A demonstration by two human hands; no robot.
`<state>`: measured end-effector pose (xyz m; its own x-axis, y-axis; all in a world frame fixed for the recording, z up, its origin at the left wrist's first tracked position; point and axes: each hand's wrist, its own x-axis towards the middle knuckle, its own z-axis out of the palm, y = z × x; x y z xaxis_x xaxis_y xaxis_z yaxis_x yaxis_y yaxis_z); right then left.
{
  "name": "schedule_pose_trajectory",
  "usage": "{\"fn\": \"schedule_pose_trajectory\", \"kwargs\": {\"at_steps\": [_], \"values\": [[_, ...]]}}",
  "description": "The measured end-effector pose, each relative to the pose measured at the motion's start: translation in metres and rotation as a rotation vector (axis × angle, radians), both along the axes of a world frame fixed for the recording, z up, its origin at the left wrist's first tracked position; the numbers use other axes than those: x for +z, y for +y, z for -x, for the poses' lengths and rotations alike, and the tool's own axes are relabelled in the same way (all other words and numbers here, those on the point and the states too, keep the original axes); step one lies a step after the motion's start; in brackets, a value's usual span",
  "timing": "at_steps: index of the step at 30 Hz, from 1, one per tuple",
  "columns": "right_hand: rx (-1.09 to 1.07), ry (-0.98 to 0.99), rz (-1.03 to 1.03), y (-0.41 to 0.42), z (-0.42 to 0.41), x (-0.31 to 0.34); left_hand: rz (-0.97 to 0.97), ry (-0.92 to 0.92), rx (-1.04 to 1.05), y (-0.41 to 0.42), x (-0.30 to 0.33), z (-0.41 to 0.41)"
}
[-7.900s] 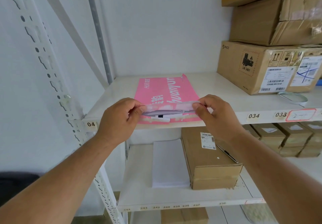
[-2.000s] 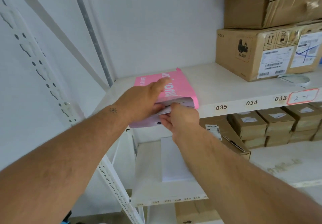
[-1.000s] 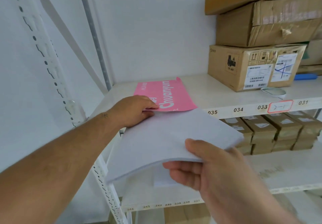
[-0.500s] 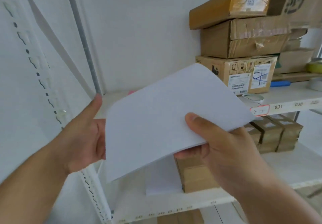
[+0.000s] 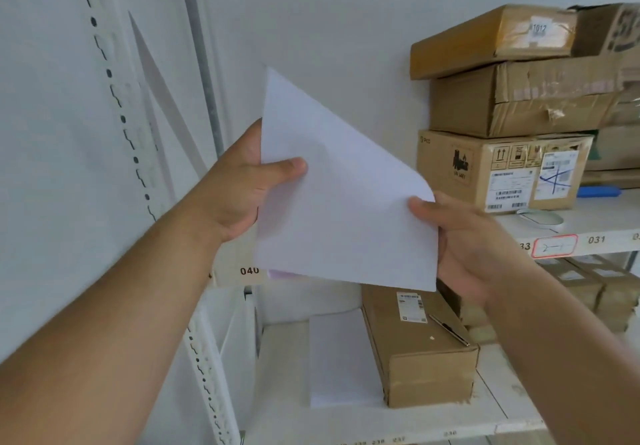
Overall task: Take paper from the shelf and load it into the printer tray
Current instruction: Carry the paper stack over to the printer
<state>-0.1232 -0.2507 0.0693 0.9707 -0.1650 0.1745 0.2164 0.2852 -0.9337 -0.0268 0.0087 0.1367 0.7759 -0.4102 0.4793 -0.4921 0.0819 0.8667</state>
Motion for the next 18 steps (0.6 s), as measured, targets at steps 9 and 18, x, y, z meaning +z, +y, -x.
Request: {"fn": "schedule_pose_trajectory", "kwargs": {"at_steps": [9,18], "values": [[-0.333,-0.071,0.300,0.008,-0.084,0.018,0.039,-0.005,0.227,-0.026,-0.008,-0.066],[-0.388,-0.002,0.349,0.011,-0.104,-0.013,0.079,0.087,0.332,-0.034,-0.061,-0.086]]}}
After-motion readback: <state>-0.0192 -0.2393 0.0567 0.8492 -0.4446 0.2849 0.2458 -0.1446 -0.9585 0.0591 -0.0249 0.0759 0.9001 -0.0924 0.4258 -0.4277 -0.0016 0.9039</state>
